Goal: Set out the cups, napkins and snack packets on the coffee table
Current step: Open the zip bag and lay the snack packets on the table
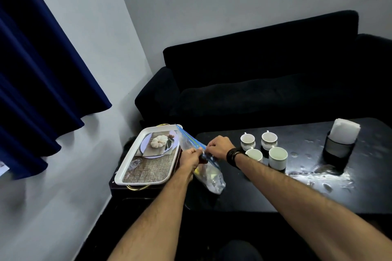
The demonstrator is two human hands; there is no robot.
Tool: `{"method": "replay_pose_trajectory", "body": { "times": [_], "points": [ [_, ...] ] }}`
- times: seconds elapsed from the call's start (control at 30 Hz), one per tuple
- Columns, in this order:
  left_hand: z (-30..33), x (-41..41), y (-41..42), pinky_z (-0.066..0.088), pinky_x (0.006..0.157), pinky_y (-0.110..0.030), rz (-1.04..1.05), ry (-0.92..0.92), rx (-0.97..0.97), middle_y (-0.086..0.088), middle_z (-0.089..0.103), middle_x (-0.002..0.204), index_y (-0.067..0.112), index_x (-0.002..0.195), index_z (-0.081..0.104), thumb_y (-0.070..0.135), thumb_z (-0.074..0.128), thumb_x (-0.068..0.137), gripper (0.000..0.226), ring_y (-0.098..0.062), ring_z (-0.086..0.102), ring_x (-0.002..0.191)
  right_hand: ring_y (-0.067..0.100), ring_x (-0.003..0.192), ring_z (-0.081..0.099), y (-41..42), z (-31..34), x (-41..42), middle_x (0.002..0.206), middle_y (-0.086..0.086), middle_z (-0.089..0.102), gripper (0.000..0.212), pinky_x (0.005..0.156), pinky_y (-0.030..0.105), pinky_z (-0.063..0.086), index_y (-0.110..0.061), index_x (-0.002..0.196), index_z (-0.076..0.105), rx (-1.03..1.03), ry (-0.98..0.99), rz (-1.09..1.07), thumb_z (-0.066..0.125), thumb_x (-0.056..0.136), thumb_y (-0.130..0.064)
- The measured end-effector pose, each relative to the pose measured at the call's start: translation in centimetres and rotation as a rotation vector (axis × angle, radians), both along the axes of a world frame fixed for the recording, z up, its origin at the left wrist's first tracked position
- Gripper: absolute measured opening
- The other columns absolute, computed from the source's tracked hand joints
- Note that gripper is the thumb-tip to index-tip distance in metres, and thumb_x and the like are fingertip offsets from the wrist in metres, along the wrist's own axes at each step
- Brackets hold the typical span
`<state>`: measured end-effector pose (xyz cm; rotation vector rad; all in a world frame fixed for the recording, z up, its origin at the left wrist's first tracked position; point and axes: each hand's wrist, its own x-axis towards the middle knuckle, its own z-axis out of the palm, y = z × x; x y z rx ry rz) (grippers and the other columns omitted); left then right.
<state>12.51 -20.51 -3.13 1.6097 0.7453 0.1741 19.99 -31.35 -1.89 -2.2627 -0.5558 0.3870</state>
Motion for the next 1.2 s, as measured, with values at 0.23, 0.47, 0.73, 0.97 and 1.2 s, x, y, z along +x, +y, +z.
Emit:
{"method": "replay_pose_trajectory", "body": {
  "times": [0.23, 0.47, 0.73, 0.97, 1.2],
  "points": [
    [0.0, -0.2, 0.0, 0.046, 0.041, -0.021, -0.176, 0.220, 0.315, -0.020, 0.070, 0.083, -0.006, 0.102, 0.066, 0.016, 0.044, 0.095, 0.032, -0.021, 0.065, 0.050, 0.011, 0.059, 0.067, 0.1, -0.3, -0.4, 0.074, 0.006, 0.075, 0.015, 0.061, 0.020, 0.058, -0.008, 0.075, 0.077, -0.044, -0.023, 0.089, 0.068, 0.079, -0.020],
    [-0.2, -0.8, 0.1, 0.044, 0.072, -0.024, -0.232, 0.270, 0.673, -0.022, 0.069, 0.103, -0.005, 0.102, 0.062, 0.020, 0.037, 0.102, 0.035, -0.037, 0.064, 0.107, 0.029, 0.082, 0.067, 1.2, 0.6, -1.4, 0.080, 0.010, 0.071, 0.017, 0.070, 0.028, 0.052, -0.013, 0.068, 0.069, -0.139, -0.236, 0.080, 0.069, 0.075, -0.029],
    [-0.1, -3.3, 3.1, 0.049, 0.048, -0.017, -0.205, 0.260, 0.677, -0.008, 0.066, 0.063, 0.004, 0.080, 0.065, 0.023, 0.040, 0.100, 0.038, -0.016, 0.064, 0.054, 0.036, 0.099, 0.066, -2.0, 0.1, 0.4, 0.105, 0.018, 0.068, 0.022, 0.083, 0.036, 0.057, -0.008, 0.093, 0.073, -0.185, -0.189, -0.178, 0.064, 0.076, -0.020],
    [0.6, -3.3, 2.4, 0.050, 0.065, -0.034, -0.290, 0.257, 0.742, -0.017, 0.065, 0.075, 0.010, 0.065, 0.053, 0.030, 0.052, 0.093, 0.035, -0.026, 0.065, 0.070, 0.026, 0.103, 0.066, -0.3, 0.6, -0.7, 0.110, 0.006, 0.068, 0.039, 0.081, 0.031, 0.054, -0.020, 0.104, 0.067, -0.228, -0.119, 0.078, 0.080, 0.068, -0.023],
    [1.6, -3.5, 2.7, 0.060, 0.077, -0.034, -0.232, 0.375, 0.732, -0.005, 0.069, 0.063, 0.010, 0.070, 0.068, 0.033, 0.056, 0.084, 0.029, -0.020, 0.073, 0.067, 0.034, 0.105, 0.064, -1.9, 1.1, 0.1, 0.113, 0.012, 0.064, 0.024, 0.084, 0.036, 0.053, -0.019, 0.100, 0.066, -0.198, -0.236, -0.135, 0.061, 0.079, -0.010]
  ]
}}
